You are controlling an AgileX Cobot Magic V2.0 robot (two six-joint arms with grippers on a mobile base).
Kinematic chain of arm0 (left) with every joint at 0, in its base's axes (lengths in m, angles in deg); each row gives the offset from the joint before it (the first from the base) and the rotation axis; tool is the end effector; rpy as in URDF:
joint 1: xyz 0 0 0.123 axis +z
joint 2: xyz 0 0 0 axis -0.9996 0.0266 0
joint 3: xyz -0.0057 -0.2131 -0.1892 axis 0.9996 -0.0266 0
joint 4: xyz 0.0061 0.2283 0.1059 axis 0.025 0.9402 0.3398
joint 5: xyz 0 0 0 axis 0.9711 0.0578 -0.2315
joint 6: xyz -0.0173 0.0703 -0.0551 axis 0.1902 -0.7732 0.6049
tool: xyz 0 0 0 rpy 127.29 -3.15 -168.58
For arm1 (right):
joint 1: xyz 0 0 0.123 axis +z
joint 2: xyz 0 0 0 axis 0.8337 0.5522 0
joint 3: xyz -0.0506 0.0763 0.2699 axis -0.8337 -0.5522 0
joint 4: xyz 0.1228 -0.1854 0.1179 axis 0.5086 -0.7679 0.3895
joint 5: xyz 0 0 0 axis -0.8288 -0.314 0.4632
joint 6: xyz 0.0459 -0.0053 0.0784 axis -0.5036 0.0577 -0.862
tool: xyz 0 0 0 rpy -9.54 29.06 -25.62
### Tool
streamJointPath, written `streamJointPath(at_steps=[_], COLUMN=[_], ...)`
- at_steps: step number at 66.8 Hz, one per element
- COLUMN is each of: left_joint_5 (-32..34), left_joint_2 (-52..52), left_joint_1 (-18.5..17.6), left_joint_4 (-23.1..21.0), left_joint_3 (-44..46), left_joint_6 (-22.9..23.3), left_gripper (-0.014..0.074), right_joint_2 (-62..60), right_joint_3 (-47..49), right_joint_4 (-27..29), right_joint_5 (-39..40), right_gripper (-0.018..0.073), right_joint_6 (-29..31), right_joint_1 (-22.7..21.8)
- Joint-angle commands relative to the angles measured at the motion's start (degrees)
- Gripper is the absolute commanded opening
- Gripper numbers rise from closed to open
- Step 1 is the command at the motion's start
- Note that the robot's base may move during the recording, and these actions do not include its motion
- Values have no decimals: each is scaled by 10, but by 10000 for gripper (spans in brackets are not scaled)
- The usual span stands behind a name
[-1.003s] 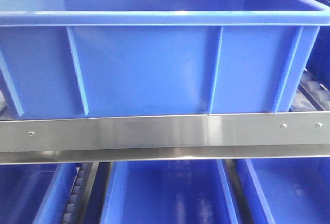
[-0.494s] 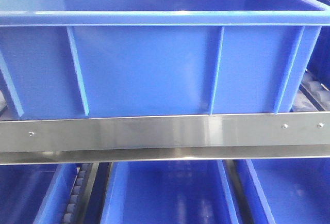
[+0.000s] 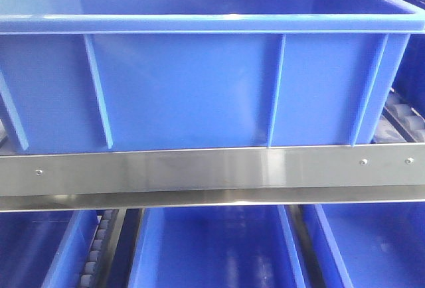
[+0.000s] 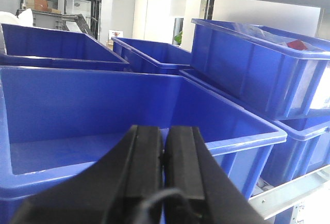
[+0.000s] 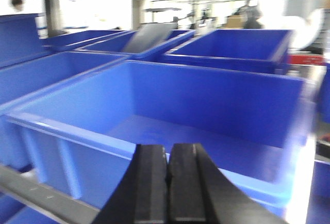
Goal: Grab silver tray and place in blue box
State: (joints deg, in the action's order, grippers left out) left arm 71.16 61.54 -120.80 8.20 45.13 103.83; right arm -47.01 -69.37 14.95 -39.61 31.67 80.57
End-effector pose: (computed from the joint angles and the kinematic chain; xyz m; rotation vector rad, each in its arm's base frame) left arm 0.0542 -0.0430 0.2804 0.3864 1.2805 -0.6036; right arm 0.0711 0.0367 0.2819 -0.2983 1.3584 0.4257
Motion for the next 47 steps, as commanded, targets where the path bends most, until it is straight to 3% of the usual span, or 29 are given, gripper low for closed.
streamJointPath(at_steps=[1,6,12,17,47], left_joint_5=[46,46,46,46,48], left_joint_2=[5,5,5,5,5], left_joint_1=[-4,-4,-4,-4,-4], left_joint_4=[-3,-3,-3,-3,-3], left_joint_3=[17,17,17,17,17], left_joint_6=[0,0,0,0,0], left_gripper=[-6,-6,-6,-6,-6], right_joint_2=[-39,-77,-124,-151,-182], right_joint_3=[-12,-45,-88,-108,-126], right_joint_4=[111,161,161,161,156], right_joint_5=[24,23,21,21,-21], right_gripper=[50,50,50,50,50], right_joint_6=[106,157,165,165,165], right_joint_1=[-40,-86,-154,-182,-189])
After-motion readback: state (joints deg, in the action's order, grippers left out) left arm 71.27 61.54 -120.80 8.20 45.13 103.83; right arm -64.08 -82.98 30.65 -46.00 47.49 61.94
